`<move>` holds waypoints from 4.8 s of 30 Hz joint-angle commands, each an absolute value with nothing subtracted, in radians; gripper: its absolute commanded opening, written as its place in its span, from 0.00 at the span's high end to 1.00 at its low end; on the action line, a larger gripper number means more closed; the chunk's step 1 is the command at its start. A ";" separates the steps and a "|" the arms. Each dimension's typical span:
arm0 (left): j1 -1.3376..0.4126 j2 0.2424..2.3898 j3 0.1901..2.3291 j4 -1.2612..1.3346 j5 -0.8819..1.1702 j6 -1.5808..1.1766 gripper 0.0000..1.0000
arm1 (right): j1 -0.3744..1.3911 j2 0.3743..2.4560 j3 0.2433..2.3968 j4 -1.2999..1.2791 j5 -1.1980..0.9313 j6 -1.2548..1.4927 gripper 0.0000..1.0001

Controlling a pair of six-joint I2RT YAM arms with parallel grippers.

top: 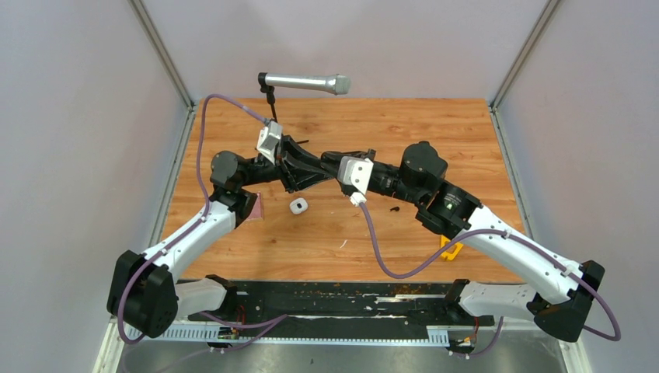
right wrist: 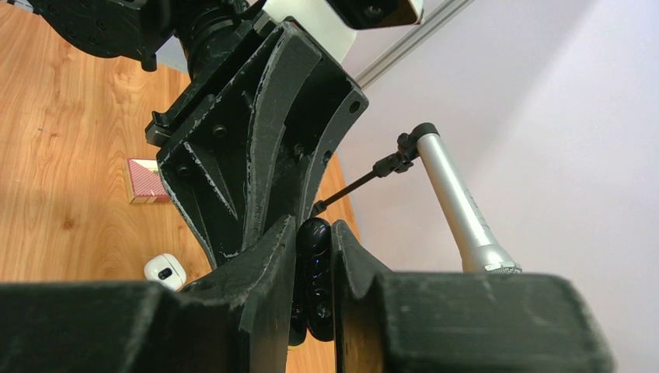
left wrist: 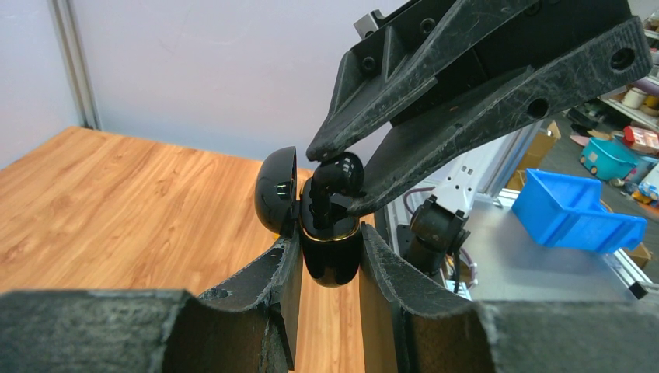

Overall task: Insert the wireless bluetooth earbuds into the charging case
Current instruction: Place the earbud in the charging case, then pick up the earbud from the center of the board.

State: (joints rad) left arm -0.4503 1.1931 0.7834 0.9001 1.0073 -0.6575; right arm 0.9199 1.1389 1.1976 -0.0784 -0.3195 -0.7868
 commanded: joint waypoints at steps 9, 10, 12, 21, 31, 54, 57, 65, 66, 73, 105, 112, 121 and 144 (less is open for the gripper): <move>-0.446 1.166 0.816 0.931 0.991 -0.660 1.00 | 0.923 1.150 1.215 -0.092 -0.335 -0.749 1.00; -0.446 1.166 0.816 0.932 0.991 -0.660 1.00 | 0.923 1.151 1.215 -0.093 -0.336 -0.745 1.00; -0.446 1.163 0.816 0.934 0.992 -0.658 1.00 | 0.923 1.154 1.216 -0.102 -0.339 -0.742 1.00; -0.438 1.161 0.813 0.945 0.989 -0.655 1.00 | 0.923 1.157 1.227 -0.167 -0.320 -0.726 0.88; -0.436 1.159 0.805 0.955 0.997 -0.645 1.00 | 0.923 1.165 1.263 -0.194 -0.311 -0.731 0.62; -0.436 1.160 0.773 0.971 0.998 -0.635 1.00 | 0.904 1.248 1.508 -0.375 -0.344 -0.601 0.32; -0.436 1.159 0.769 0.971 1.002 -0.628 1.00 | 0.876 1.291 1.574 -0.389 -0.334 -0.518 0.32; -0.436 1.149 0.762 0.972 1.002 -0.627 1.00 | 0.830 1.317 1.579 -0.416 -0.343 -0.466 0.33; -0.436 1.148 0.761 0.971 1.002 -0.627 1.00 | 0.822 1.318 1.578 -0.420 -0.346 -0.463 0.33; -0.436 1.147 0.761 0.971 0.999 -0.628 1.00 | 0.804 1.314 1.562 -0.422 -0.347 -0.471 0.33; -0.436 1.161 0.756 0.948 1.007 -0.595 1.00 | 0.800 1.401 1.908 -0.588 -0.451 -0.386 0.32; -0.436 1.173 0.759 0.928 0.996 -0.593 1.00 | 0.639 1.291 1.763 -0.591 -0.349 -0.352 0.34; -0.434 1.167 0.771 0.894 1.017 -0.583 1.00 | 0.299 1.140 1.333 -0.827 -0.295 -0.291 0.49; -0.427 1.065 0.824 0.508 1.045 -0.393 1.00 | 0.291 1.433 0.912 -0.576 -0.376 -0.734 0.66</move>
State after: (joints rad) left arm -0.4347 1.0698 0.7715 0.5365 1.0382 -0.4335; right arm 0.2893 1.4147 0.9417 -0.7208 -0.3435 -0.6037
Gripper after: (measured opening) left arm 0.357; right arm 0.349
